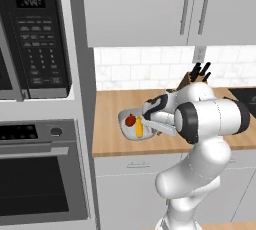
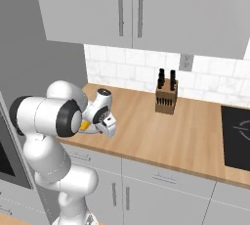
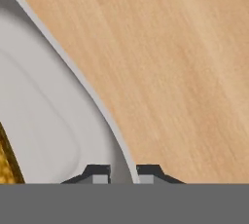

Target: Take the meat container that has the steak and place it on the second highest rack of the freezer. Then take the vegetable container that has the corn and tomato and place it on the highest rack of the freezer.

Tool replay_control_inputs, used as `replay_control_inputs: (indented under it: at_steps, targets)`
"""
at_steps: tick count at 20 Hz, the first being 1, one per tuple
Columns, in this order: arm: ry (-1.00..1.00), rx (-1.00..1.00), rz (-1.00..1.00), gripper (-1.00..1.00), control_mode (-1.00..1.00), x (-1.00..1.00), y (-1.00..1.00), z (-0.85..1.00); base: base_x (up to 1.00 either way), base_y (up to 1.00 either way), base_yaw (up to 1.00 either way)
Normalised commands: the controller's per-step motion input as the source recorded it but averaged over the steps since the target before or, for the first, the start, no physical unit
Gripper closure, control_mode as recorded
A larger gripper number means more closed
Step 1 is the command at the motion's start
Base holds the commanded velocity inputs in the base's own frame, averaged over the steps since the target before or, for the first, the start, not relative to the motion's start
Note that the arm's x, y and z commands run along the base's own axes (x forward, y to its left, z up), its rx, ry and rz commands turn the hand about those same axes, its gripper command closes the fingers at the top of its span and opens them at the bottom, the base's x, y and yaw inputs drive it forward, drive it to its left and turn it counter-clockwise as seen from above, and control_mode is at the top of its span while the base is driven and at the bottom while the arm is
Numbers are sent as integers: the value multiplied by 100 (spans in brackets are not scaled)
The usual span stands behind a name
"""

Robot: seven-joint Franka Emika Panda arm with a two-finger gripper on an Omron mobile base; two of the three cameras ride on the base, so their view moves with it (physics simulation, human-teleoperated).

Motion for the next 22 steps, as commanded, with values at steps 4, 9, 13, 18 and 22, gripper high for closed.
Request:
replay_control_inputs:
  at_steps: [4, 9, 13, 18, 22]
  targets:
    - [0, 0, 0, 100, -100, -1, 0, 0, 0, 0, 0]
    - [-3, 0, -5, 100, -100, -33, -6, 24, 0, 0, 0]
    - [-4, 0, -8, 100, -100, -55, -10, 24, 0, 0, 0]
    - [-1, 0, -7, 100, -100, -52, -17, 35, 0, 0, 0]
    - [0, 0, -8, 100, -100, -47, -28, 68, 0, 0, 0]
